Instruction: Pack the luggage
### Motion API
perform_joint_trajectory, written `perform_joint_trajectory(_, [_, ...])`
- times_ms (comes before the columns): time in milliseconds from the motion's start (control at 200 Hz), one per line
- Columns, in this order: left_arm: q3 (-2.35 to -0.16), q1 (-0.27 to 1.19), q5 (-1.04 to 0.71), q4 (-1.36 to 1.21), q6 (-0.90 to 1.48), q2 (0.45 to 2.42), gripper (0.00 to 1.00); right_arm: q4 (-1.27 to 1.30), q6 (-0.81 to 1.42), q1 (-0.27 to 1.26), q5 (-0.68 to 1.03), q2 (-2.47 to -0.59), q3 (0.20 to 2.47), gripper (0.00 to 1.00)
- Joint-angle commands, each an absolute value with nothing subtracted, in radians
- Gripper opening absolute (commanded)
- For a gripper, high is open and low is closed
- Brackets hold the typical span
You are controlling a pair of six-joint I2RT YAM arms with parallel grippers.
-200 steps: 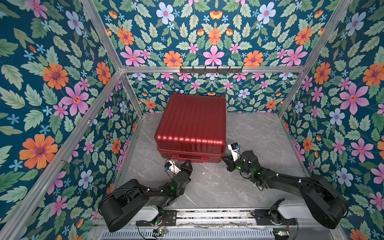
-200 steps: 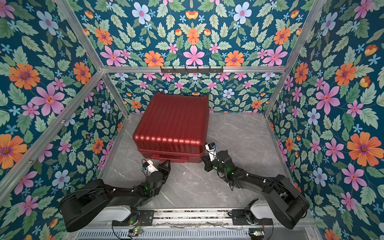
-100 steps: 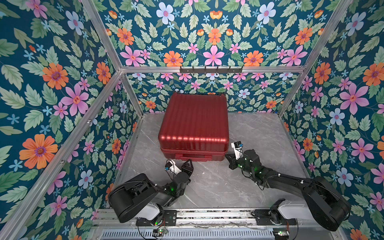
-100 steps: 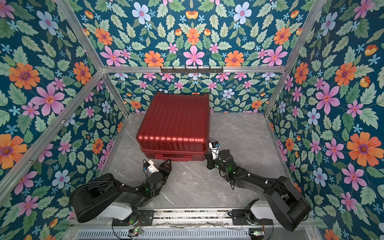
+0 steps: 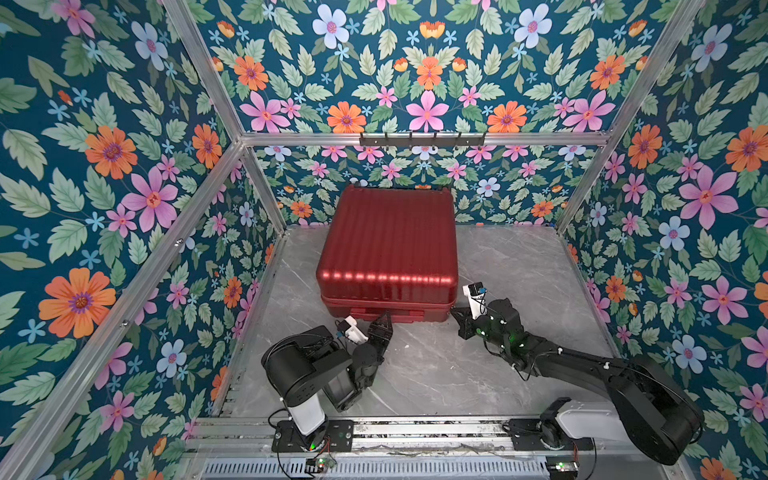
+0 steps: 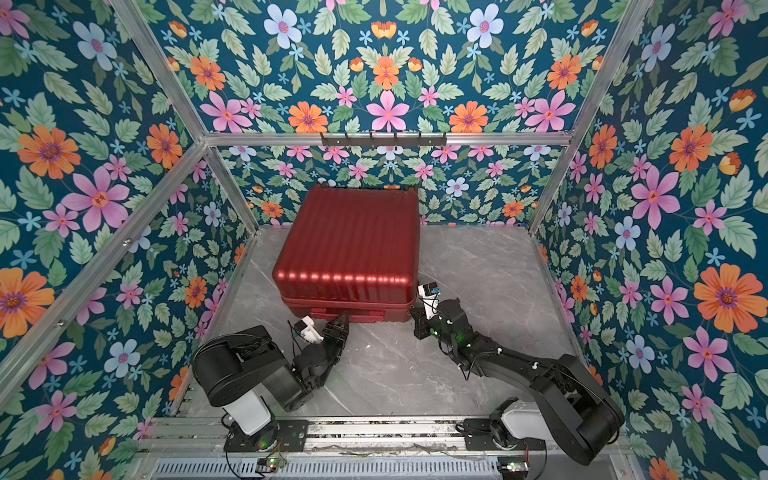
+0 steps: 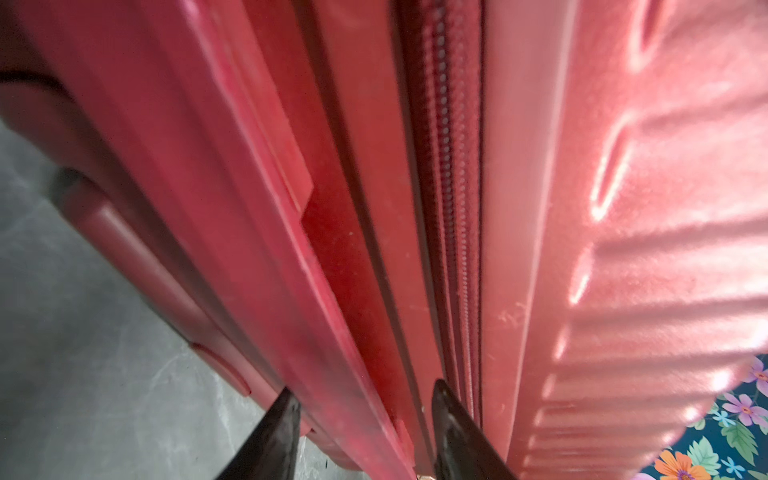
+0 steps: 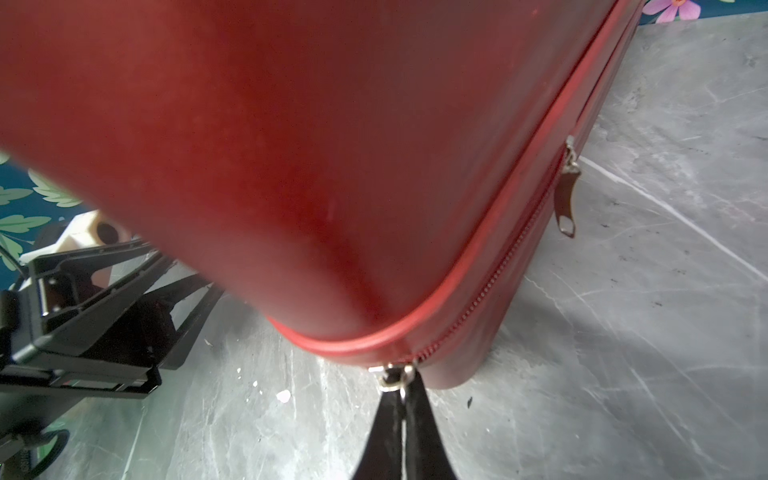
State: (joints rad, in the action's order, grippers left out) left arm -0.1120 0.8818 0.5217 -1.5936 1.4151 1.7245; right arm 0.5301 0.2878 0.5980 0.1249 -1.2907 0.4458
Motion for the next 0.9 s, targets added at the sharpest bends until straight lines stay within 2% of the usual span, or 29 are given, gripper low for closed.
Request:
perform_joint_trajectory(0, [-0.128, 0.876, 0.511, -1.677, 1.452, 1.758, 0.49, 0.532, 0.29, 0.596, 0.101, -1.292, 0.448, 0.0])
perform_joint_trajectory(340, [-0.17, 0.876, 0.517, -1.678, 1.55, 1.84, 0.47, 0.549, 0.289, 0.596, 0.103, -1.304, 0.449, 0.0])
perform_joint_trajectory(485, [-0.176, 0.877, 0.533, -1.677, 1.587, 1.862, 0.42, 0.554, 0.291, 0.596, 0.101, -1.306, 0.45, 0.0])
perform_joint_trajectory(620, [-0.182, 0.876, 0.557, -1.677, 1.612, 1.874, 0.31, 0.564, 0.292, 0.597, 0.1, -1.314, 0.451, 0.0])
perform_joint_trajectory(690, [-0.18, 0.876, 0.571, -1.677, 1.623, 1.877, 0.19, 0.569, 0.294, 0.597, 0.097, -1.319, 0.453, 0.0])
perform_joint_trajectory(770, [-0.17, 0.876, 0.585, -1.677, 1.636, 1.876, 0.0, 0.574, 0.293, 0.597, 0.095, -1.324, 0.457, 0.0])
perform_joint_trajectory(895, [-0.149, 0.876, 0.591, -1.675, 1.643, 1.87, 0.0, 0.589, 0.295, 0.595, 0.09, -1.327, 0.458, 0.0])
